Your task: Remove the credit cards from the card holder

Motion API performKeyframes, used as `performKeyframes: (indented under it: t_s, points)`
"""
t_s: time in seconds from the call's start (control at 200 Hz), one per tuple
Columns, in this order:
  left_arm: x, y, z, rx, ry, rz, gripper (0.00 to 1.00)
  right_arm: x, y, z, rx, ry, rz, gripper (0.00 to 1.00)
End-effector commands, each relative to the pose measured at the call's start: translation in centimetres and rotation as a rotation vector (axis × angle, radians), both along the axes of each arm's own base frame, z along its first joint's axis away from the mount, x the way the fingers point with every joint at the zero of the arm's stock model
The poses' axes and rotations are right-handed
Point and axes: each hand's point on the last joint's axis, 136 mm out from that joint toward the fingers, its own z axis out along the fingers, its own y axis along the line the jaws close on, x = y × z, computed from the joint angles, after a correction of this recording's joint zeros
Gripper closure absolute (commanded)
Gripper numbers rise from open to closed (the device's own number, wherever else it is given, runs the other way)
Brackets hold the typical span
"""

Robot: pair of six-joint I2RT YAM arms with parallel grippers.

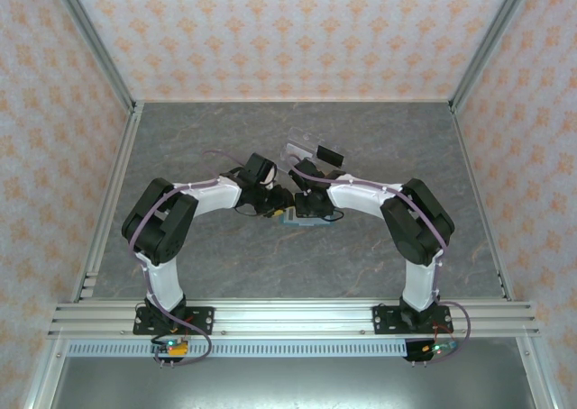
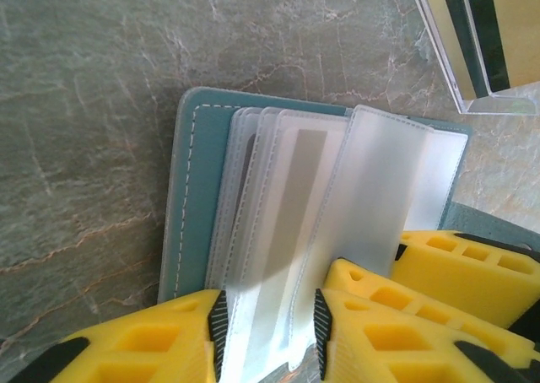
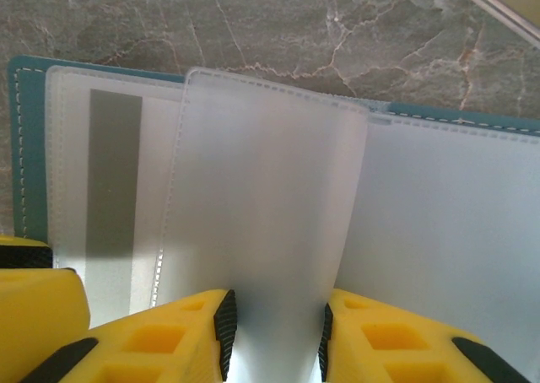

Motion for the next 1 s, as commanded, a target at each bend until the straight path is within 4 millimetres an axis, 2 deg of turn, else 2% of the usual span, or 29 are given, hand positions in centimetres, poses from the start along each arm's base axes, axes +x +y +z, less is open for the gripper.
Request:
performKeyframes:
  t_s: [0.0, 0.205, 0.44, 0.551, 0.786, 0.896, 0.996]
  points:
    - [-0.3, -1.3, -0.1, -0.015, -0.001, -0.04, 0.68, -1.8, -2.6, -2.8, -0.095, 0.079, -0.014, 0.66]
    - [-0.2, -1.5, 1.0, -0.039, -0.024, -0.044, 0.74, -1.8, -2.4, -2.8, -0.084, 0.078, -0.017, 0.67]
    - [-0.3, -1.2, 1.0, -0.023, -0.025, -0.048, 0.9, -1.7, -2.1, -2.1, -0.042, 0.069, -0.022, 0.69]
    - [-0.5, -0.8, 1.1, 0.001, -0.032, -0.054, 1.0, -1.6, -1.6, -0.8, 0.01, 0.055, -0.023, 0.69]
    - [-1.5, 0.4, 2.6, 0.047, -0.065, -0.098, 1.0, -1.6, -0.2, 3.3, 0.175, -0.001, -0.02, 0.61]
    - [-1.8, 0.8, 3.6, 0.05, -0.085, -0.11, 1.0, -1.6, -0.3, 4.7, 0.22, -0.027, -0.037, 0.56]
    - [-1.7, 0.3, 4.2, 0.013, -0.096, -0.118, 1.0, -1.4, -0.8, 5.6, 0.239, -0.055, -0.064, 0.55]
